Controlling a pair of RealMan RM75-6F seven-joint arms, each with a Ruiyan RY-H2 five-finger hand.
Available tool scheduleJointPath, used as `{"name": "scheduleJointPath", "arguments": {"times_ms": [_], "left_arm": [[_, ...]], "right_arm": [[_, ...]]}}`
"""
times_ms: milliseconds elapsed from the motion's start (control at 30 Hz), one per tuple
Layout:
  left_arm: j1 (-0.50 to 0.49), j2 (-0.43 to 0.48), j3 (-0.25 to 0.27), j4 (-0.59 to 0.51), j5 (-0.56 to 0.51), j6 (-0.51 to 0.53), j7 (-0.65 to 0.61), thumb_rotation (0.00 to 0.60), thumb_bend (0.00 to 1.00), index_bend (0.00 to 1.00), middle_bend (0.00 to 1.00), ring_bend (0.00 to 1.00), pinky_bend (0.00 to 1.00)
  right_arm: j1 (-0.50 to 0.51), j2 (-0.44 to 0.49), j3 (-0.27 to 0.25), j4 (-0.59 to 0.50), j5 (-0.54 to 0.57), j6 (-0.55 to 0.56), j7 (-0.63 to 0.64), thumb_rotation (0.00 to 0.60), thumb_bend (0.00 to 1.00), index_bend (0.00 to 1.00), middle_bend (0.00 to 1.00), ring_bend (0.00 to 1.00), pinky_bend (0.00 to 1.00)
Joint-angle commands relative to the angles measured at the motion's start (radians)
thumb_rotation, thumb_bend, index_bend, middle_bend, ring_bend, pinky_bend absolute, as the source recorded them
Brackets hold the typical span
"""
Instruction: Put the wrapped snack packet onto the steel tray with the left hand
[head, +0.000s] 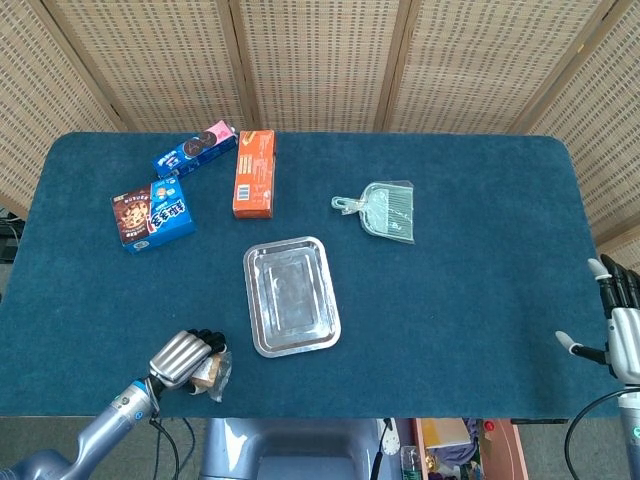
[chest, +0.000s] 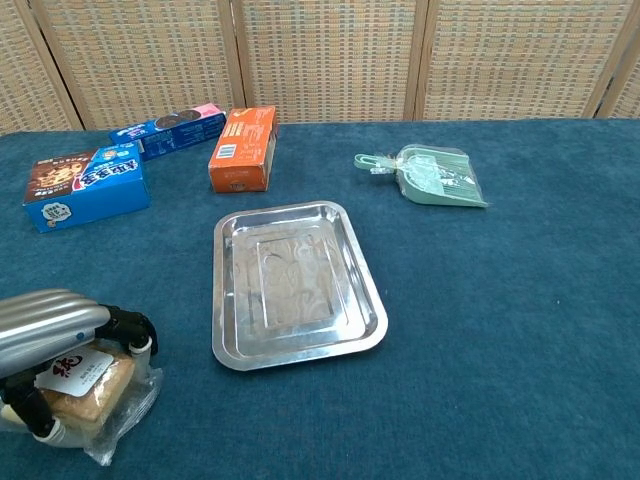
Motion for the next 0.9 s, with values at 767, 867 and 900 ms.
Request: {"name": "scheduleJointPath", "arguments": {"times_ms": [767,867,900], "left_arm": [[-0.390,-0.172,-0.314,0.065,-0.384,-0.166,0.107,0.600,0.05,0.55,0.51,0.40,0.48],[-0.429,-0.233,-0.325,0.132,-0.435,-0.164,0.137,0.600,0.05,0.55,0.49,0.40,0.47],[-0.441,-0.250,-0.327,0.152,-0.448,-0.163,0.144,0.600,0.05,0.55,0.48,0.40,0.47]], "right_arm": [[0.027,-0.012,0.011,0.017,0.049,-0.061,-0.021,0.600,0.00,0.00,0.00,0.00,0.00],[0.030,-0.013,0.015,0.025,0.062,-0.071,-0.015,0.600,0.00,0.00,0.00,0.00,0.00],[0.030,-0.013,0.017,0.028,0.066,-0.074,-0.013,0.600,0.00,0.00,0.00,0.00,0.00]]}}
